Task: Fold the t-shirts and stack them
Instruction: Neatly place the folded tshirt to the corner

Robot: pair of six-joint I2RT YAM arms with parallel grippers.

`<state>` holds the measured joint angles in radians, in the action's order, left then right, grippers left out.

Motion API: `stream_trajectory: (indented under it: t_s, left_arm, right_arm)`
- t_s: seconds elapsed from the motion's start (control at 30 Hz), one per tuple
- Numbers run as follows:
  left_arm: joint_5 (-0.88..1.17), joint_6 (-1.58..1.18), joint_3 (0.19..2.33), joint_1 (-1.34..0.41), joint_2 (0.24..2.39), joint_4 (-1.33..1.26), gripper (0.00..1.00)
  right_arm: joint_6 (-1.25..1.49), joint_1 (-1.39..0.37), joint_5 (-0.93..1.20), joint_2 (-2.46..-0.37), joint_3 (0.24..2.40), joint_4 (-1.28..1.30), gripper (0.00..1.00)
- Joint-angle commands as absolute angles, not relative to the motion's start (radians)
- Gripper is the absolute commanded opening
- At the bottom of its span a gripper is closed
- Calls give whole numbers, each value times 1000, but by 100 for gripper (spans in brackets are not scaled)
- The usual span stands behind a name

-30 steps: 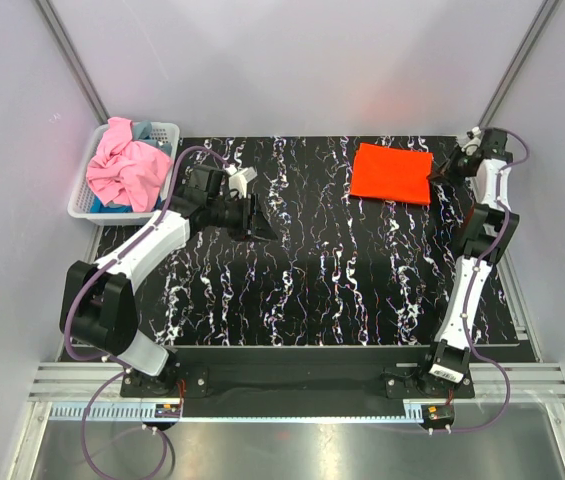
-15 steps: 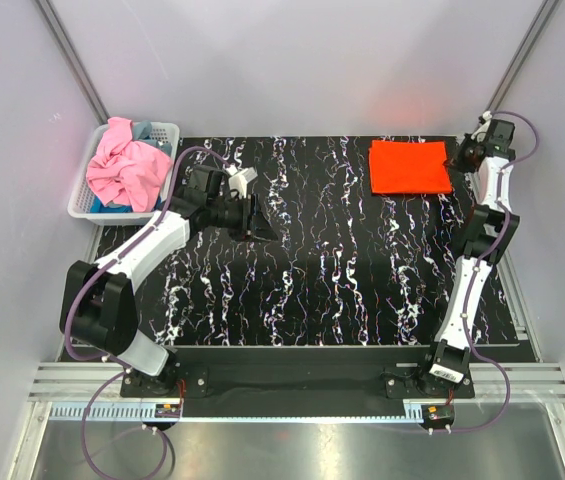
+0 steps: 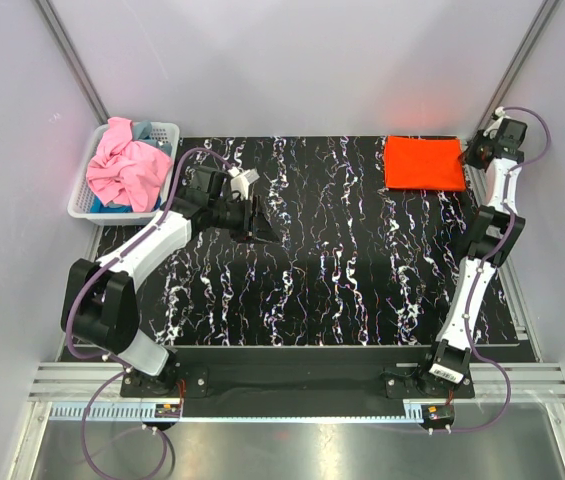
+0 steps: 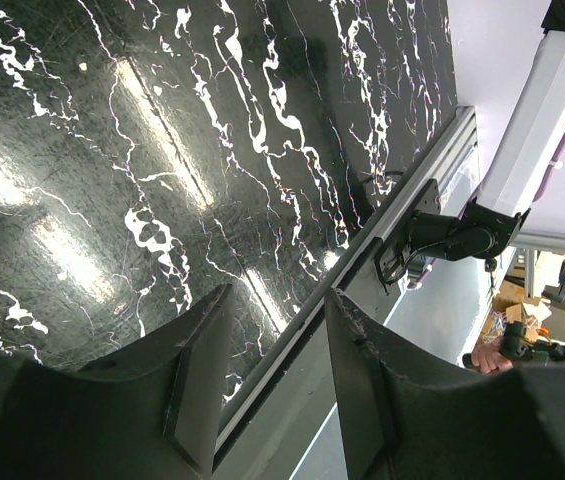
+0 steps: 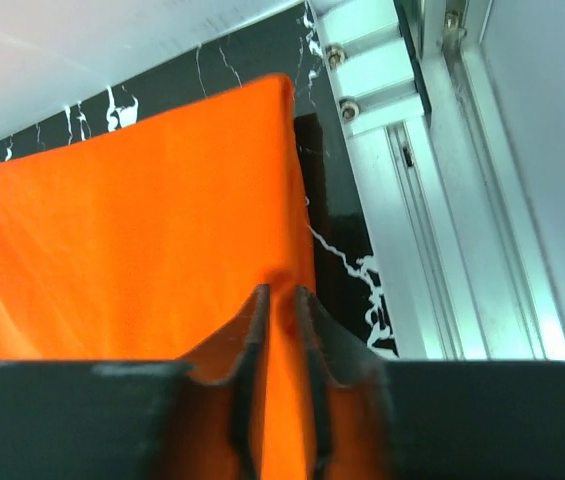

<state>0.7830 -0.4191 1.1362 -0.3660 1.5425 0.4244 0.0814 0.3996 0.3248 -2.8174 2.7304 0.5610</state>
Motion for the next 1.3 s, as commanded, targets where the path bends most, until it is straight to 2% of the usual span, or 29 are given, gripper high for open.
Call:
stream_trajectory:
  t_s: [0.0,0.07,0.13,0.17,0.23,0.27,0.3,0.43,0.53,0.67,0.8,0.83,0.9,0.97,1.0,1.1,1.27]
  left_arm:
    - [822,-428,1138,-370,1551,388,47]
    - [819,-428,1137,-373,1546,387,47]
    - [805,-425,1137,-376,1536,388,47]
    - [802,-425,1135,-379,1531,388,47]
    - [802,-425,1143,-382,1510,377,47]
    - [799,-431,1144,-382,1499,368,47]
    - [779,-439,1149,-382,1467,358,47]
    - [642,-436,1172,-379,1369,319,48]
    - [487,-407,1196,-368,1290,322,49]
    - [353,-370,1267,-362,1203,376,53]
    - [287,-380,1278,-359,1097,416,62]
    - [279,-387,1273,-359,1080,422,71]
    - [265,-411,1261,-359,1037,446,76]
    - [268,-431,1224,-356,996,451,92]
    - [278,-437,1206,-356,980,449,96]
    - [275,-463,1123,-354,919,448,99]
    - [328,-479,1002,-353,813,420,99]
  right_arm:
    - [66,419,317,-2807,2789,483,25]
    - [66,419,327,-2793,2786,465,39]
    - [87,417,319,-2775,2775,465,50]
    - [101,419,319,-2737,2763,471,63]
    - [141,414,319,-2679,2699,498,73]
    - [155,410,310,-2601,2668,511,89]
    - [191,407,299,-2561,2599,528,99]
    - [340,371,365,-2335,2397,597,100]
    - [397,325,310,-2150,2264,722,100]
    - [420,168,275,-1898,2136,940,100]
    - [425,19,271,-1648,1869,961,100]
    - [445,6,265,-1590,1811,944,100]
    - [509,-49,293,-1416,1636,883,100]
    - [566,-60,348,-1257,1521,835,100]
    - [580,-58,376,-1212,1423,804,100]
    - [586,-60,449,-1069,1289,796,100]
    - [546,-61,450,-930,1184,851,100]
